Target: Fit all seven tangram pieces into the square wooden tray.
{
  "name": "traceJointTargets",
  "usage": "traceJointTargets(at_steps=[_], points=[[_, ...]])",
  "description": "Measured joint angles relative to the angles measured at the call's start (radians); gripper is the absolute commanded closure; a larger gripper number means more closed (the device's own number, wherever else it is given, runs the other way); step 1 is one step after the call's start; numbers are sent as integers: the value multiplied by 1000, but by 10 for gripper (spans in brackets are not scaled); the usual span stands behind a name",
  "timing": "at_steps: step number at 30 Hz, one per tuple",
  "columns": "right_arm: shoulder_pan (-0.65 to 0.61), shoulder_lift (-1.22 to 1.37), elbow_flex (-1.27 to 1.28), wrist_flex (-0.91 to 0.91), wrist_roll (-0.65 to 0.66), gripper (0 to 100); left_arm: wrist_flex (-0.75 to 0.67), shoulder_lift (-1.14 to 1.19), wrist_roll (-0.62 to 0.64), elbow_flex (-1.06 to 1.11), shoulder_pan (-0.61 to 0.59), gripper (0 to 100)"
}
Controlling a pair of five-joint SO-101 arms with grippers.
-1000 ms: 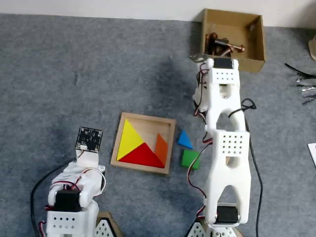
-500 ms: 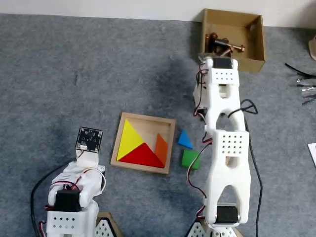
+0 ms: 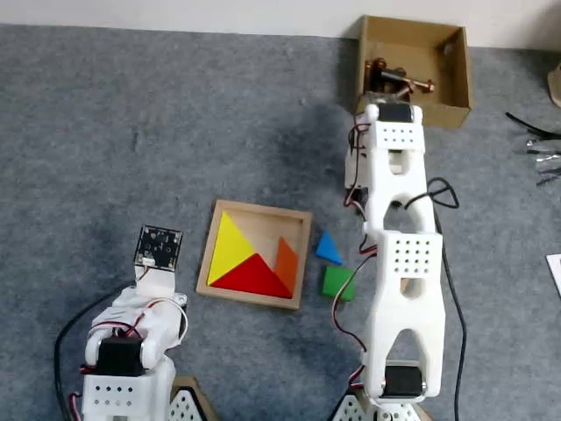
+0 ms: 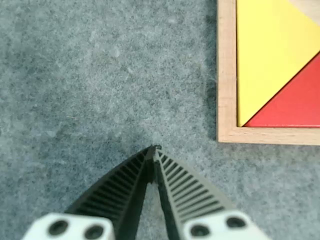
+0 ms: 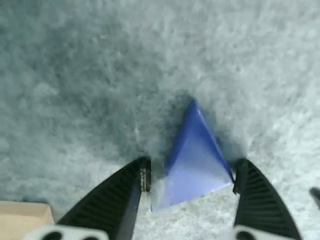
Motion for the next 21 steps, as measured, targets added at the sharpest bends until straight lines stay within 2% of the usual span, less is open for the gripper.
traceJointTargets(at_steps=[5,10,21], points=[[2,8,0,-31,2,744,0,0,0,0,0,995],[6,43,-18,-32,2,822,0,0,0,0,0,995],[12,69,-29,-31,6,828,0,0,0,0,0,995]])
